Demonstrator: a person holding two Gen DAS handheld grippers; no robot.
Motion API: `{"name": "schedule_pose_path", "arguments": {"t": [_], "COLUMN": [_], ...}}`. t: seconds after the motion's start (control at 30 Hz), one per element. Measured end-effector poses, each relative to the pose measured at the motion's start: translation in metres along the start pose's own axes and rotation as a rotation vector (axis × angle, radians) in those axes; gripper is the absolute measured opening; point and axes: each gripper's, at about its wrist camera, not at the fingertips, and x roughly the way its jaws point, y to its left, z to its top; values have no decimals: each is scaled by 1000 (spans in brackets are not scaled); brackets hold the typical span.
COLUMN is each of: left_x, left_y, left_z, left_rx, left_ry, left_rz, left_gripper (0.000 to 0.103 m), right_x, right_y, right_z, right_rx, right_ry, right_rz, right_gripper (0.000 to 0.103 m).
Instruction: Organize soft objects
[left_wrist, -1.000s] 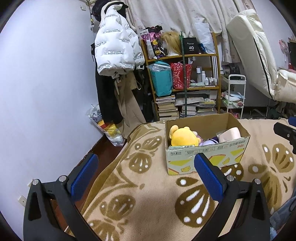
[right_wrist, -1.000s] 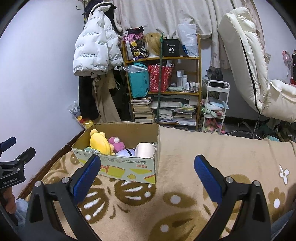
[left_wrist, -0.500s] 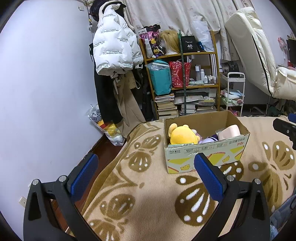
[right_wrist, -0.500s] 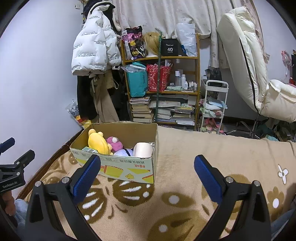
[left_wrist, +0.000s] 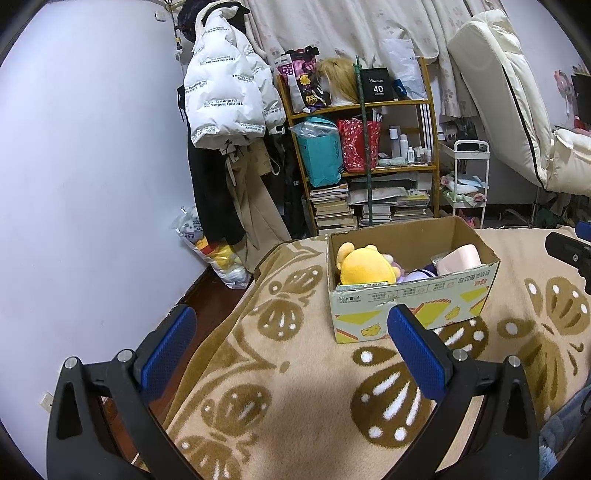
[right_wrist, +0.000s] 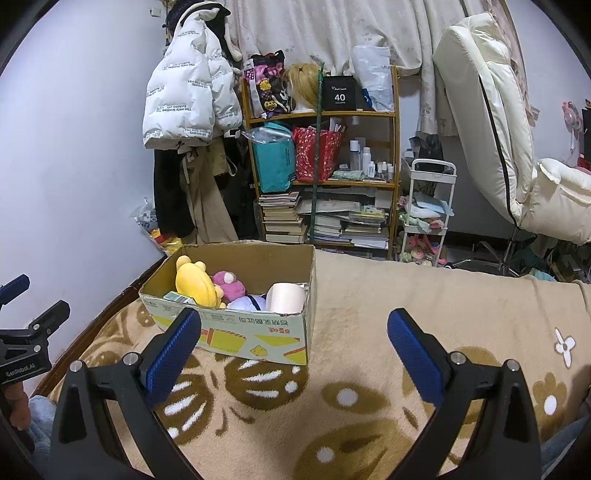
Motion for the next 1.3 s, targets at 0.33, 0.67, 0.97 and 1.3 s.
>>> {"name": "schedule_pose_path", "arguments": {"t": [0.33, 0.67, 0.97, 1.3], "left_x": [2, 6, 5, 5], "left_y": [0, 6, 9, 9], "left_z": [-4, -5, -5, -5], "left_rx": [14, 2, -5, -3], "left_ry": [7, 20, 24, 26], "left_rz": [4, -7, -6, -7], "left_gripper": [102, 102, 102, 102], "right_x": [3, 5, 8, 10], "right_y": [1, -1, 2, 3], "right_z": [-2, -4, -7, -6], "right_rx": [2, 5, 10, 17], "right_ry": [18, 26, 36, 43], "right_rz": [5, 8, 1, 3], "right_gripper": [103, 103, 103, 103]}}
